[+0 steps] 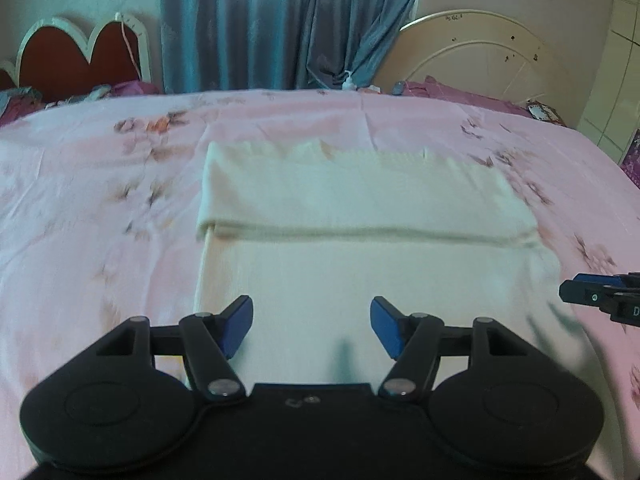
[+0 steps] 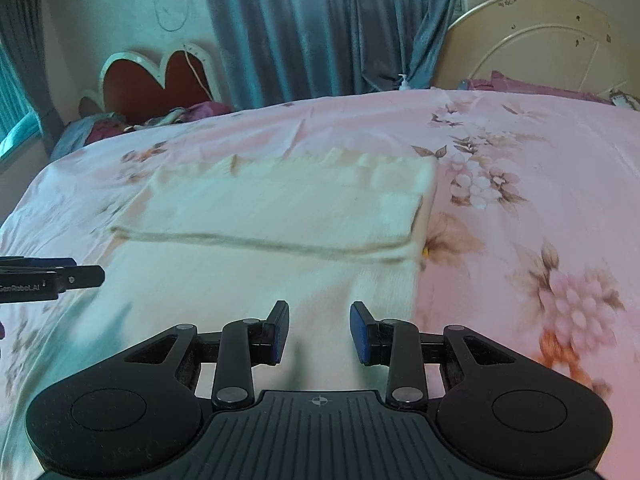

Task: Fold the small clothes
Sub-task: 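Move both open grippers along the folded sweater to its ribbed hem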

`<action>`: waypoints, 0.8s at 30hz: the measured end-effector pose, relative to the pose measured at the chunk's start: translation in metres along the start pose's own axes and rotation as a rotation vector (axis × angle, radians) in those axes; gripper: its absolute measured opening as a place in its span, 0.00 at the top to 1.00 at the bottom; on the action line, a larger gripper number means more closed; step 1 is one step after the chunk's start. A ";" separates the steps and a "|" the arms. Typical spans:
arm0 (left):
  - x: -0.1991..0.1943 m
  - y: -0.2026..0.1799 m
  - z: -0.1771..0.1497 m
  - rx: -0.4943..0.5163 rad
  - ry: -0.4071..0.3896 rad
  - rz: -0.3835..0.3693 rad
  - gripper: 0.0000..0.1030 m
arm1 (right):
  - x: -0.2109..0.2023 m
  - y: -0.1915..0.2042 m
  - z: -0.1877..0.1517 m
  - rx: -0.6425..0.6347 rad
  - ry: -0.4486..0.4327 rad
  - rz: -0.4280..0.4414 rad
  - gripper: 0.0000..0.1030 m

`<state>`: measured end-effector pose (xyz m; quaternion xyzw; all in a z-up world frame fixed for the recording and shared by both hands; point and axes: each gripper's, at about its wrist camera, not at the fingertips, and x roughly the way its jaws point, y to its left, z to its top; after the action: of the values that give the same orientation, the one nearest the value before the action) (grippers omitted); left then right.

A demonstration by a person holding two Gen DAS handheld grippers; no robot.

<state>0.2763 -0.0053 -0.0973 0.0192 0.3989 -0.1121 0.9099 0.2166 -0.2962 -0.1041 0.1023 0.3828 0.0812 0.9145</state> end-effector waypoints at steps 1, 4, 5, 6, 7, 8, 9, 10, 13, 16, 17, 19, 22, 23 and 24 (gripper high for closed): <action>-0.004 0.002 -0.007 -0.009 0.010 -0.004 0.38 | -0.006 0.004 -0.006 0.001 -0.003 -0.004 0.67; -0.014 0.008 -0.026 -0.025 0.034 -0.026 0.38 | -0.022 0.014 -0.022 0.017 -0.008 -0.016 0.67; -0.018 0.009 -0.031 -0.022 0.037 -0.034 0.38 | -0.028 0.019 -0.028 0.023 -0.012 -0.024 0.67; -0.023 0.011 -0.036 -0.015 0.037 -0.043 0.38 | -0.034 0.023 -0.033 0.028 -0.015 -0.032 0.67; -0.028 0.012 -0.041 -0.008 0.036 -0.046 0.38 | -0.041 0.028 -0.038 0.037 -0.017 -0.039 0.67; -0.033 0.014 -0.045 -0.001 0.037 -0.049 0.38 | -0.047 0.032 -0.043 0.044 -0.018 -0.043 0.67; -0.038 0.016 -0.050 0.001 0.038 -0.053 0.38 | -0.053 0.037 -0.048 0.047 -0.018 -0.046 0.67; -0.044 0.018 -0.054 -0.001 0.038 -0.053 0.38 | -0.058 0.041 -0.052 0.044 -0.018 -0.051 0.67; -0.062 0.029 -0.070 -0.016 0.044 -0.062 0.35 | -0.074 0.055 -0.069 0.037 -0.021 -0.084 0.44; -0.078 0.037 -0.086 -0.013 0.046 -0.065 0.33 | -0.093 0.066 -0.085 0.039 -0.048 -0.118 0.36; -0.083 0.038 -0.092 -0.006 0.048 -0.070 0.33 | -0.099 0.069 -0.090 0.042 -0.051 -0.127 0.36; -0.092 0.041 -0.103 -0.006 0.053 -0.077 0.33 | -0.107 0.072 -0.099 0.048 -0.047 -0.139 0.36; -0.104 0.047 -0.120 -0.011 0.061 -0.080 0.34 | -0.120 0.074 -0.113 0.065 -0.039 -0.161 0.36; -0.107 0.048 -0.125 -0.009 0.064 -0.080 0.34 | -0.124 0.074 -0.118 0.071 -0.038 -0.168 0.36; -0.111 0.051 -0.130 -0.009 0.068 -0.080 0.34 | -0.128 0.074 -0.121 0.075 -0.038 -0.175 0.36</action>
<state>0.1210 0.0813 -0.1075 0.0029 0.4307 -0.1458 0.8906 0.0356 -0.2389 -0.0815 0.1041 0.3756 -0.0153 0.9208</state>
